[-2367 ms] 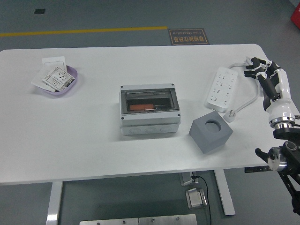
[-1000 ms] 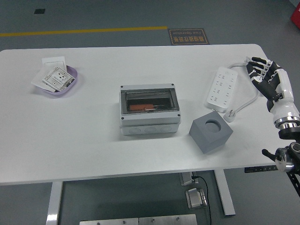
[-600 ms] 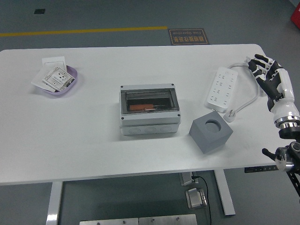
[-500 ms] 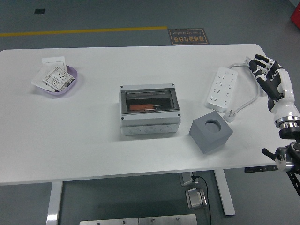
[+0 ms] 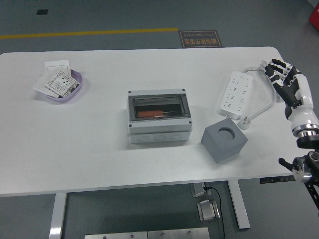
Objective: Pick up the cylinder from the cube,place it in the box,flap close box
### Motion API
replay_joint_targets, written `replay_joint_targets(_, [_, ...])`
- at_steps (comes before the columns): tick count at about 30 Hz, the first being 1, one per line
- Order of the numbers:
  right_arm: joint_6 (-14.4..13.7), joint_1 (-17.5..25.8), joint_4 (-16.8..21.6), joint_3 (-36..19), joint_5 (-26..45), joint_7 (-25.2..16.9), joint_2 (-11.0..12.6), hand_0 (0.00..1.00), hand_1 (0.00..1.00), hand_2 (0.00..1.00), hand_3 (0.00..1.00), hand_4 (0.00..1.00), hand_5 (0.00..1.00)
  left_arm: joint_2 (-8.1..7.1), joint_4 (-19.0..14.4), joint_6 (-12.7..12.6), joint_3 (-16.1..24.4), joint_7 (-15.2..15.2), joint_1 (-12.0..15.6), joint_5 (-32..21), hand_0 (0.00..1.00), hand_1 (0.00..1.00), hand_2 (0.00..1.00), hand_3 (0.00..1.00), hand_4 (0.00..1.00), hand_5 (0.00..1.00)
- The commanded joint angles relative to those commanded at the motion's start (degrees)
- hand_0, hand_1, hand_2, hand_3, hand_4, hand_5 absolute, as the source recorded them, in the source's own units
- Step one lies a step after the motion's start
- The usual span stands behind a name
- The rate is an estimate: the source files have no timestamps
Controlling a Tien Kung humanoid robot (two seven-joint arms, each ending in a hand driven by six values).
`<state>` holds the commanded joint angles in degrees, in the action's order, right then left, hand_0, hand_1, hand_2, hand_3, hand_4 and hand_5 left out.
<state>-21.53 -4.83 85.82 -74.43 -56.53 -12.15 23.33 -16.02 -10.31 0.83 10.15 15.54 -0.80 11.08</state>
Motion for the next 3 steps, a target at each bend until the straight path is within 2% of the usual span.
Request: replay_joint_targets(3, [-0.06, 0.00, 0.04, -0.15, -0.04, -0.02, 0.02, 0.811, 0.716, 0.746, 0.733, 0.951, 0.476, -0.01, 0.00, 0.02, 0.18, 0.04, -0.08, 0.16, 0.683, 0.721, 0.656, 0.696, 0.629, 0.153])
